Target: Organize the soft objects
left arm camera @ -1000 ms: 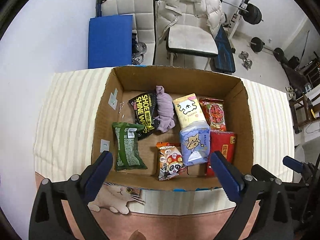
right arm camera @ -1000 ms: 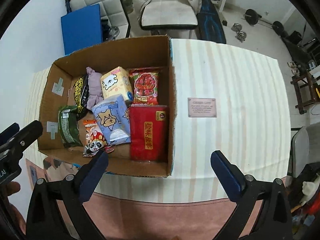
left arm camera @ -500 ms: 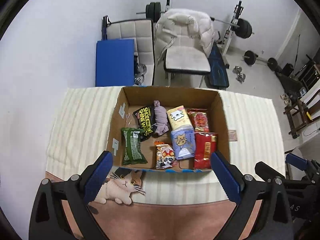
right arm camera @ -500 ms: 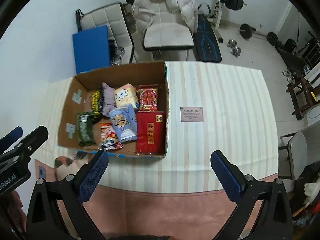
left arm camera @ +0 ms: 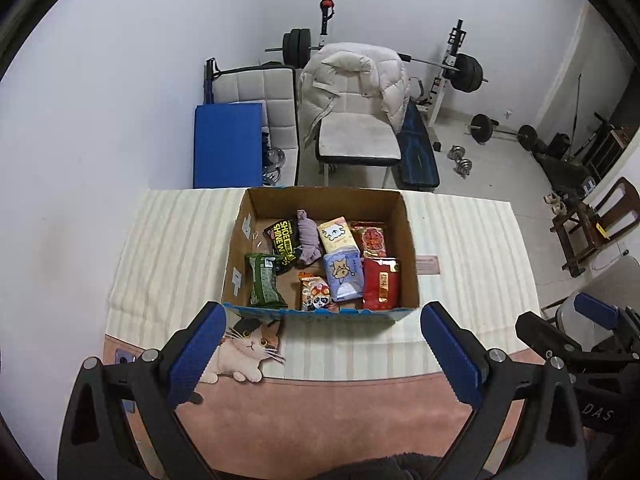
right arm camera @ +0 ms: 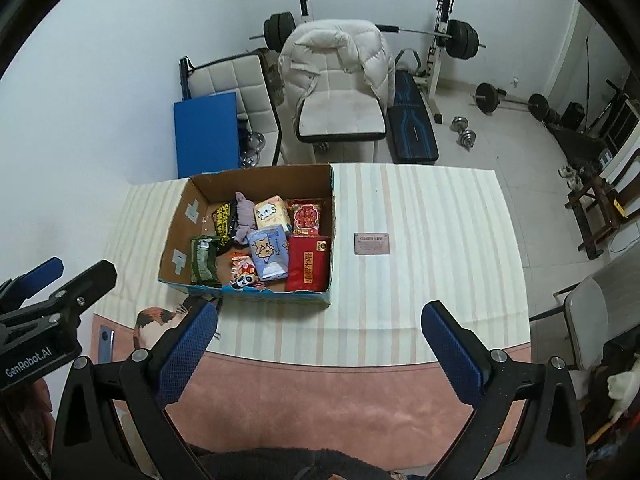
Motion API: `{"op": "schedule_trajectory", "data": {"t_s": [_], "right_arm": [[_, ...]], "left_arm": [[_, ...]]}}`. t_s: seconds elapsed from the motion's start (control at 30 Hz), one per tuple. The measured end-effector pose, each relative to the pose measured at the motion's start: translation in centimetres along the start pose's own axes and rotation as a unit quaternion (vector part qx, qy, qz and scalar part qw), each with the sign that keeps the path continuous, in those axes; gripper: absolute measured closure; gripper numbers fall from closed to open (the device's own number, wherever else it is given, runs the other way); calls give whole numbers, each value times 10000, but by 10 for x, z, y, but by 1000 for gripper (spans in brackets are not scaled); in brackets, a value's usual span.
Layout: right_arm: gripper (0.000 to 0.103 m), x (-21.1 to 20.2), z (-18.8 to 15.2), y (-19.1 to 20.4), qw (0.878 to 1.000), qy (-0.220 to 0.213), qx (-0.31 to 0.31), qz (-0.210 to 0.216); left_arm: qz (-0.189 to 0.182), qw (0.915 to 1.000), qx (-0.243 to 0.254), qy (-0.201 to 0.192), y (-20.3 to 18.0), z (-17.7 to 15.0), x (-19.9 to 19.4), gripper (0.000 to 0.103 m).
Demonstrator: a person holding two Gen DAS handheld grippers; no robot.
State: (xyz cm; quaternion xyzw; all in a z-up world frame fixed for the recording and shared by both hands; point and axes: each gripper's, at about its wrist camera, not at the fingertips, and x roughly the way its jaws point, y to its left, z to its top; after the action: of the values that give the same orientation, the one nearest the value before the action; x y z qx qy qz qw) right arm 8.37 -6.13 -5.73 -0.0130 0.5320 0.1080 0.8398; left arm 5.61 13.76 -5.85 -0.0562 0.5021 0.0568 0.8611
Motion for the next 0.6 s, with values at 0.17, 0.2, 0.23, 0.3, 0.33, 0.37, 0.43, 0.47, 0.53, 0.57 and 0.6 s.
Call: {"op": "schedule_trajectory", "data": {"t_s": [0.17, 0.2, 0.23, 0.3, 0.33, 0.37, 0.43, 0.47, 0.53, 0.57, 0.6], "right_arm": [[0, -21, -9, 3, 10000, -15, -71, 59], [0, -26, -11, 4, 9999, -32, -109, 74], [0, -28, -11, 5, 9999, -49, -119, 72], [0, -36, -14, 6, 9998, -101, -159, 49], [0, -39, -15, 6, 9998, -118, -165, 39], [0, -42, -16, 6, 9998, -134, -161, 44], [0, -47, -18, 5, 9997, -166, -169, 23], [0, -49, -18, 5, 9996, -205, -177, -4], [0, -53, -17, 5, 9995, -261, -184, -11], [0, -54, -16, 6, 9994, -281, -190, -11], [0, -55, -16, 6, 9993, -310, -190, -22]], "left_arm": [[-119, 9999, -89, 4, -2, -5, -13, 3], [-118, 9999, -108, -17, -2, -6, -17, 3], [-116, 9998, -126, -51, -2, -7, -21, 3], [-100, 9998, -163, -107, -2, -9, -27, 3], [-92, 9997, -186, -123, -2, -10, -30, 3], [-95, 9997, -197, -129, -2, -11, -32, 3], [-55, 9996, -221, -155, -1, -12, -36, 3], [-29, 9996, -220, -176, -1, -13, -37, 3], [40, 9995, -222, -214, 0, -14, -40, 3], [65, 9994, -221, -242, 0, -13, -40, 3], [72, 9994, -221, -269, 0, -13, -40, 3]]}}
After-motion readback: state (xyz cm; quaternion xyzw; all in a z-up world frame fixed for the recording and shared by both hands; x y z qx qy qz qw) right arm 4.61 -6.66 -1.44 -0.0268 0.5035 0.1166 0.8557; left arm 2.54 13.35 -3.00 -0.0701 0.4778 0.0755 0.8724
